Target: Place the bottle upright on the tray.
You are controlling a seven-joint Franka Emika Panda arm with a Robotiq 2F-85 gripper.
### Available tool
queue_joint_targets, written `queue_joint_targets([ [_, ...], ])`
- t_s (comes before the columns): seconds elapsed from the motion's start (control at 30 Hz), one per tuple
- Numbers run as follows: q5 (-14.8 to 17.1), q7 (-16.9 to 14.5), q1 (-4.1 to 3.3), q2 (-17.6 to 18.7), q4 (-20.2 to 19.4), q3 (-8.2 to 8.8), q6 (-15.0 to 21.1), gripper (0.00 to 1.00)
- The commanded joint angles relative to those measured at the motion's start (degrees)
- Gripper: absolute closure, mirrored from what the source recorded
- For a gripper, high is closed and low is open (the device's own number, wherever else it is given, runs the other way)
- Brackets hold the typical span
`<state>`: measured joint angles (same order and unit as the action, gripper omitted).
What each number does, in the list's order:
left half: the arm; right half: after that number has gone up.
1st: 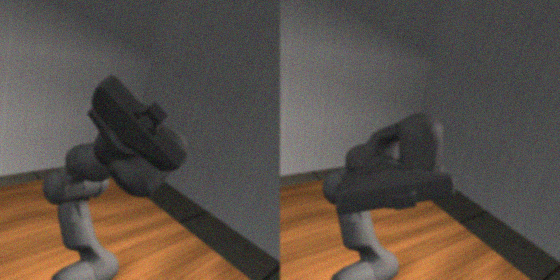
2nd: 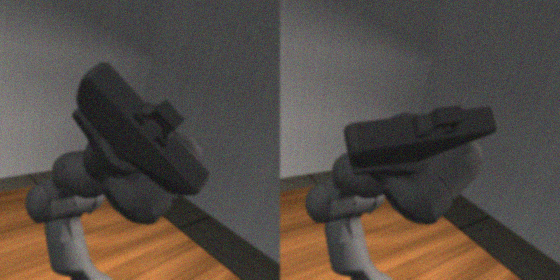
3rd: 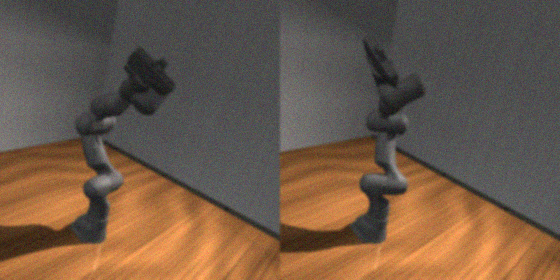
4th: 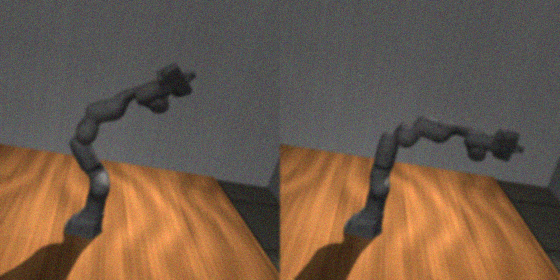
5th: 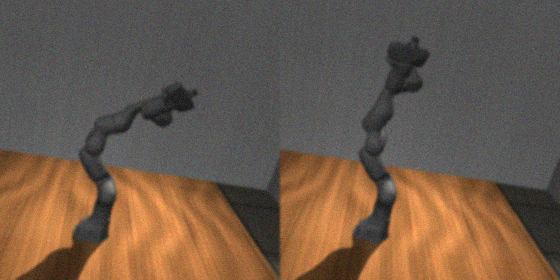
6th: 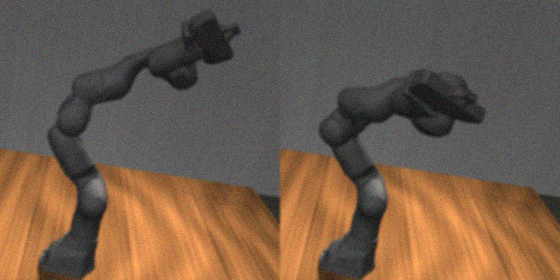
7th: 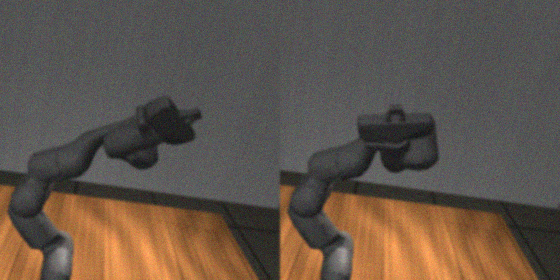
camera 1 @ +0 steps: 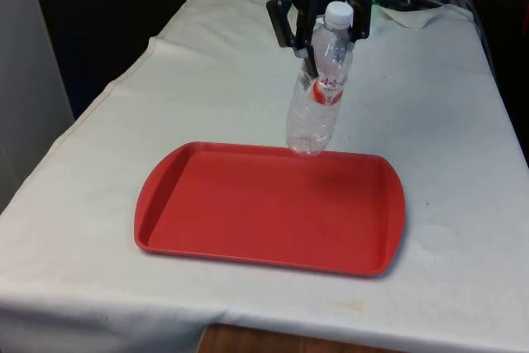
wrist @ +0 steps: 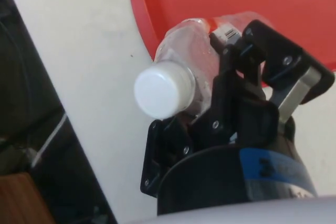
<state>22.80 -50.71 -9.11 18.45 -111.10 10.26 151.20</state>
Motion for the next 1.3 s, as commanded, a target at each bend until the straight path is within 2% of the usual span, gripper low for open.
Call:
queue_joint_targets([
  [0.0,1.7,-1.3,0.57,0.1,0.3,-0.69,0.7,0.66],
  [0.17,5.5,-4.0,0.57,0.2,0.2,-0.63,2.0,0.66],
  [0.2,4.5,-3.2,0.06,0.2,0.0,0.17,1.4,0.66],
  [0.23,6.1,-4.5,0.57,0.2,0.2,-0.63,2.2,0.66],
  [0.3,7.4,-5.4,0.63,0.3,0.1,-0.57,2.5,0.66],
  [0.47,10.9,-8.0,0.63,0.9,0.2,-0.17,2.9,0.66],
  [0.5,9.5,-6.9,0.11,0.8,0.0,0.57,2.1,0.66],
  [0.53,11.6,-8.5,0.69,1.1,0.2,-0.06,3.0,0.66],
  [0.63,14.1,-10.4,0.8,1.7,0.3,0.34,3.3,0.66],
  [0.8,17.2,-12.8,0.74,2.3,0.7,1.09,3.4,0.66],
  [0.83,16.0,-11.9,0.11,2.2,0.2,1.78,3.0,0.66],
  [0.87,17.7,-13.3,0.74,2.5,0.7,1.26,3.4,0.66],
  [1.1,21.7,-16.6,0.69,3.2,1.0,2.18,4.0,0.66],
  [1.13,20.7,-15.7,0.17,3.1,0.6,2.92,3.3,0.66],
  [1.17,22.5,-17.3,0.63,3.4,1.0,2.52,4.1,0.66],
  [1.27,23.6,-18.3,0.63,3.6,1.1,2.81,4.4,0.66],
])
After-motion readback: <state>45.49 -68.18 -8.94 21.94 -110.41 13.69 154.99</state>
